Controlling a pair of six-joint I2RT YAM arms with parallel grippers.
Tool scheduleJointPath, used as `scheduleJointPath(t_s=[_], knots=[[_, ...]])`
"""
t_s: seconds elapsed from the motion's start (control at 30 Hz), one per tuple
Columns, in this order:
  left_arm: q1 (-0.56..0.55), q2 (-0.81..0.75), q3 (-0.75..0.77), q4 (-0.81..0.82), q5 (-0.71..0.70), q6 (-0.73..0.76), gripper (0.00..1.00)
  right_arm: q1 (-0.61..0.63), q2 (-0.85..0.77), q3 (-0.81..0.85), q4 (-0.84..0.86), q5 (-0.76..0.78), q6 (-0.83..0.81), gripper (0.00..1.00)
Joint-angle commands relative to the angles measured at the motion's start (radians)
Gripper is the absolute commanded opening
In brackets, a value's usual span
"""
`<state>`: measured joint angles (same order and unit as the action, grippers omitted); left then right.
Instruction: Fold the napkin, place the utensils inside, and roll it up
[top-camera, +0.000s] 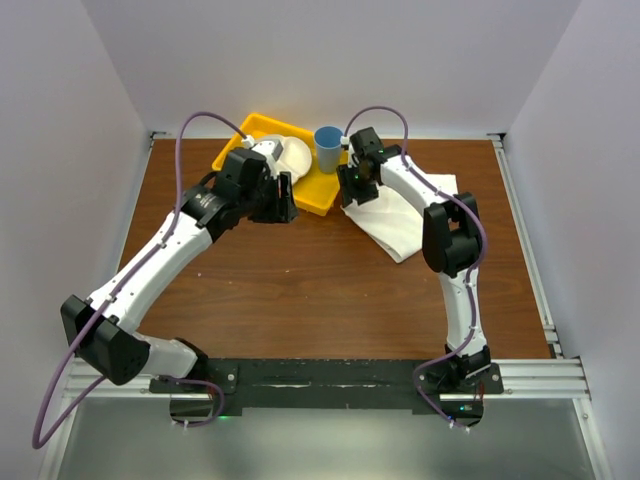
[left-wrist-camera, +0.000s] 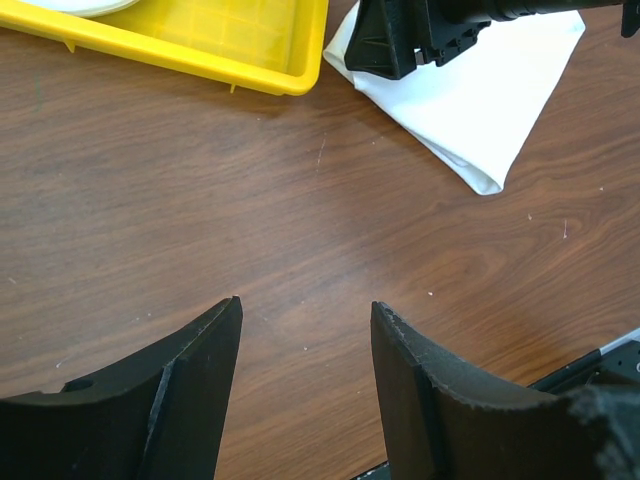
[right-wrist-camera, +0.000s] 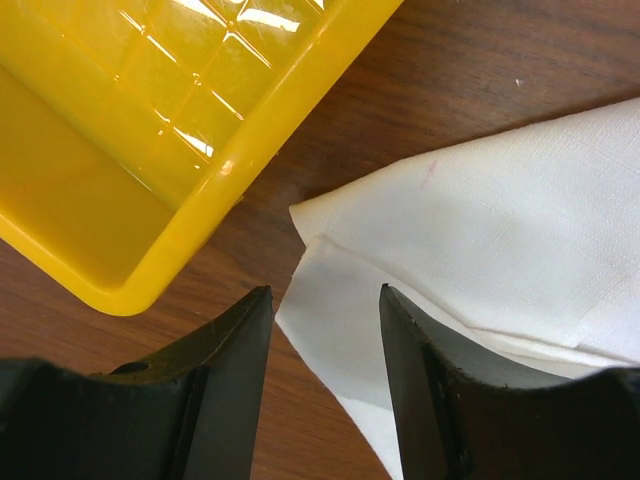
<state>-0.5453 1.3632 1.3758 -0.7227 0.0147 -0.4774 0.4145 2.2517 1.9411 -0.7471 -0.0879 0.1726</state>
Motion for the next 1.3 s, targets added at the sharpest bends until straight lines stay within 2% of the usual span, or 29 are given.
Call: scheduleJointPath(t_s=[0.0, 0.43, 0.6, 0.7, 0.77, 0.93, 1.07, 1.27], knots=[[0.016, -0.004, -0.004, 0.011, 0.011, 0.025, 0.59, 0.007, 0.011, 0.039, 0.026, 0.011, -0.022, 0.51], [0.050, -0.013, -0.020, 0.014, 0.034, 0.022, 0.59, 0.007, 0.065, 0.062, 0.034, -0.004, -0.033, 0.44], [0.065, -0.018, -0.029, 0.017, 0.048, 0.019, 0.59, 0.006, 0.069, 0.065, 0.031, -0.004, -0.038, 0.37], [0.071, -0.019, -0.034, 0.019, 0.056, 0.017, 0.59, 0.007, 0.069, 0.076, 0.020, -0.004, -0.039, 0.27], [0.073, -0.019, -0.032, 0.020, 0.060, 0.019, 0.59, 0.006, 0.062, 0.091, 0.006, -0.003, -0.038, 0.24], [0.076, -0.021, -0.034, 0.020, 0.060, 0.020, 0.59, 0.007, 0.010, 0.096, -0.034, 0.027, -0.024, 0.18], [0.077, -0.027, -0.047, 0.031, 0.070, 0.020, 0.59, 0.006, -0.064, 0.072, -0.067, 0.059, -0.012, 0.17], [0.085, -0.042, -0.067, 0.042, 0.079, 0.020, 0.59, 0.006, -0.184, -0.051, -0.037, 0.086, 0.031, 0.15]])
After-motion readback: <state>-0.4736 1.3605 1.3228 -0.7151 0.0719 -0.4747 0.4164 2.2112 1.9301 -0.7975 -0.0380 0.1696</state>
